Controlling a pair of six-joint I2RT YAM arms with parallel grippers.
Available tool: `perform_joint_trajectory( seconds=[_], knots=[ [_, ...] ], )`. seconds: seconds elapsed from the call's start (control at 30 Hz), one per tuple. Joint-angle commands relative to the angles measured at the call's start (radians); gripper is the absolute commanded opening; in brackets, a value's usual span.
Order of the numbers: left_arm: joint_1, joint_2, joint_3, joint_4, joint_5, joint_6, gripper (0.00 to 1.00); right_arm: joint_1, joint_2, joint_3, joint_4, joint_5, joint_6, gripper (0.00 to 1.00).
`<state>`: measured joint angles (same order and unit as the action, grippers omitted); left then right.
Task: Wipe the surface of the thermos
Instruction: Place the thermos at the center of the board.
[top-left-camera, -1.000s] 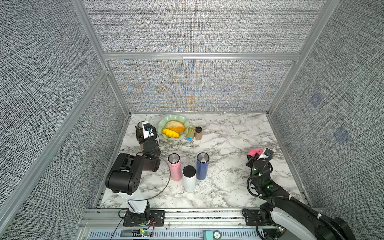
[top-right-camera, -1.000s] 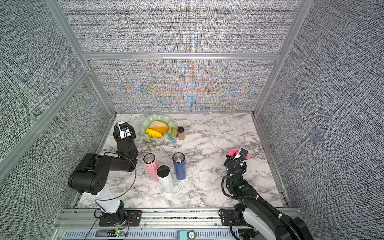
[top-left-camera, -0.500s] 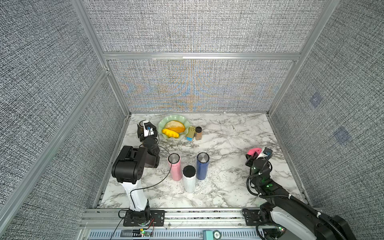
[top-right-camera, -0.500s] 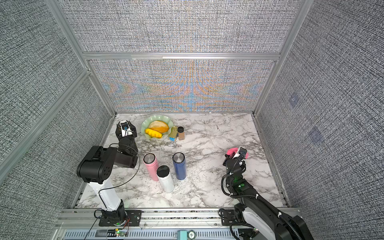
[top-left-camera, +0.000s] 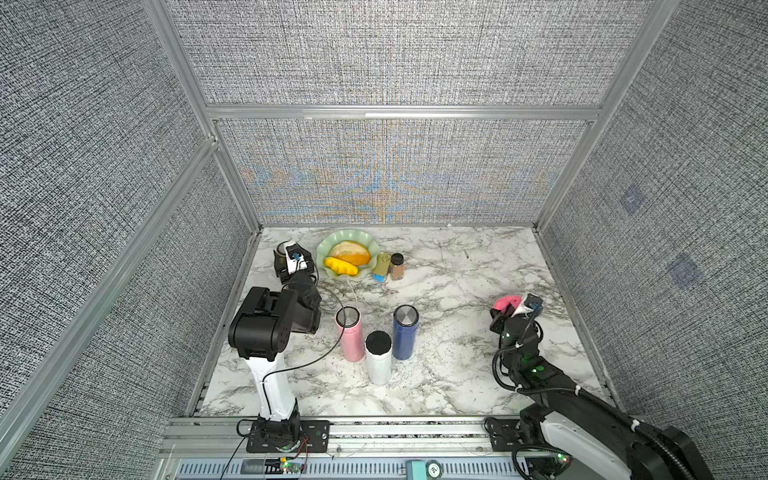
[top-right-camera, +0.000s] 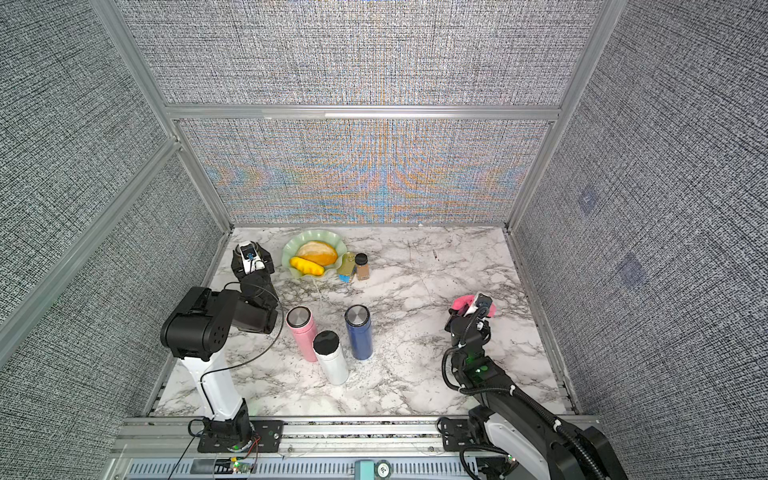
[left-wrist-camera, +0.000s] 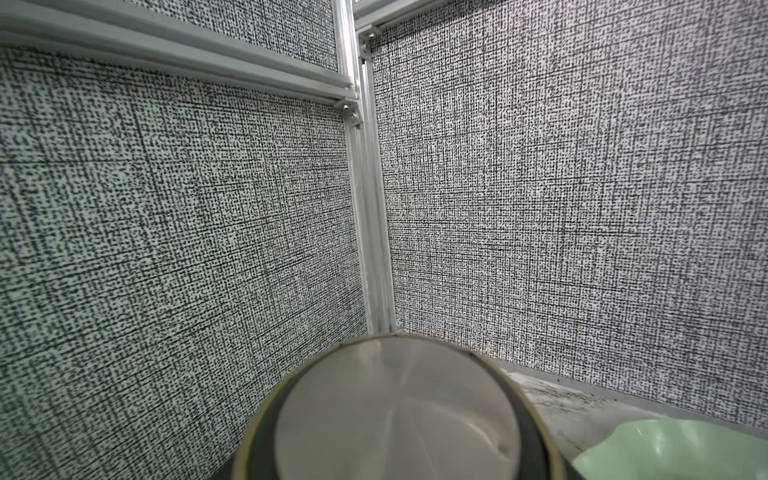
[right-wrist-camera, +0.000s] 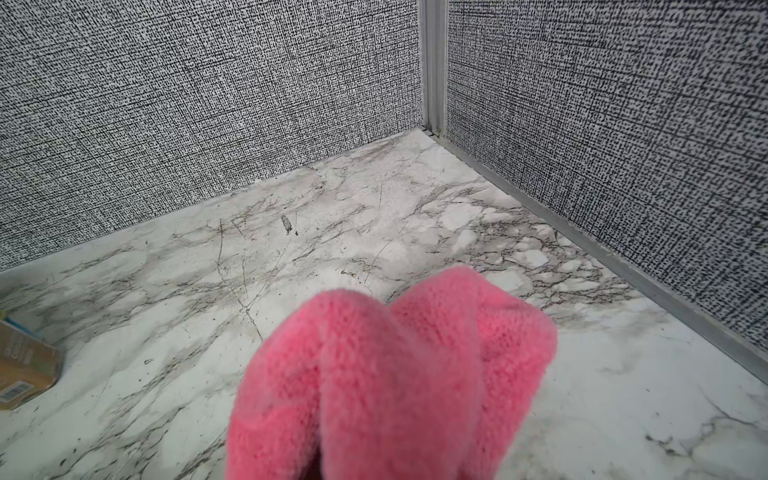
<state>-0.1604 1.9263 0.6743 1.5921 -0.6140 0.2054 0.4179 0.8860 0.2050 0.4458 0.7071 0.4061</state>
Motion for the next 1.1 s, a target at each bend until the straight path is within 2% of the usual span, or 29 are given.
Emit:
perform_joint_trajectory(
  seconds=[0.0,0.03,0.07,0.1,0.13,0.17,0.23,0.4,0.5,0.6,0.67,0.7,0.73,0.77,0.83,0.9,0.97,1.03,1.07],
  knots=[
    [0.001,-0.038,-0.011,0.187,-0.034,-0.010,0.95,-0.001,0.001,0.013,0.013,0.006,0.002,0.00],
    [0.001,-0.055,-0.021,0.187,-0.036,-0.016,0.78,-0.001,0.001,0.013,0.013,0.005,0.002,0.00],
    [0.001,-0.066,-0.026,0.186,-0.046,-0.022,0.71,-0.001,0.001,0.013,0.013,0.005,0.002,0.00],
    [0.001,-0.080,-0.033,0.183,-0.062,-0.031,0.70,-0.001,0.001,0.013,0.013,0.006,0.002,0.00],
    [0.001,-0.097,-0.038,0.174,-0.066,-0.036,0.71,-0.001,0.001,0.013,0.013,0.006,0.002,0.00],
    [0.000,-0.111,-0.044,0.164,-0.064,-0.040,0.77,-0.001,0.001,0.012,0.014,0.006,0.002,0.00],
    [-0.001,-0.148,-0.049,0.126,-0.050,-0.043,0.96,0.000,0.001,0.014,0.013,0.003,0.003,0.00],
    [-0.018,-0.278,-0.047,-0.013,-0.065,-0.050,0.98,0.000,0.007,0.016,0.013,0.001,0.001,0.00],
    [-0.032,-0.395,0.008,-0.256,-0.122,-0.090,0.98,0.000,0.009,0.018,0.012,0.001,0.001,0.00],
    [-0.037,-0.525,0.116,-0.647,-0.218,-0.265,0.99,-0.001,0.010,0.018,0.012,0.002,0.001,0.00],
    [-0.037,-0.608,0.208,-0.953,-0.172,-0.404,0.99,-0.001,0.009,0.018,0.013,0.001,0.001,0.00],
    [-0.037,-0.643,0.252,-1.092,-0.090,-0.418,0.98,-0.001,0.008,0.018,0.011,0.001,0.000,0.00],
    [-0.040,-0.669,0.295,-1.195,-0.043,-0.467,0.86,-0.001,0.010,0.018,0.012,0.001,0.000,0.00],
    [-0.042,-0.686,0.334,-1.293,0.005,-0.526,0.85,0.000,0.011,0.017,0.011,0.000,0.000,0.00],
    [-0.056,-0.710,0.446,-1.532,0.061,-0.695,0.87,-0.001,0.010,0.020,0.012,0.002,0.001,0.00],
    [-0.094,-0.724,0.538,-1.715,0.087,-0.813,0.91,0.000,0.009,0.020,0.011,0.000,0.001,0.00],
    [-0.179,-0.749,0.579,-1.771,0.097,-0.830,0.99,-0.001,0.008,0.017,0.011,0.000,0.001,0.00],
    [-0.272,-0.788,0.564,-1.754,0.083,-0.853,0.99,0.000,0.008,0.019,0.011,-0.001,-0.001,0.00],
    [-0.284,-0.816,0.546,-1.724,0.130,-0.848,0.99,-0.001,0.010,0.019,0.011,-0.002,-0.001,0.00]
  ],
)
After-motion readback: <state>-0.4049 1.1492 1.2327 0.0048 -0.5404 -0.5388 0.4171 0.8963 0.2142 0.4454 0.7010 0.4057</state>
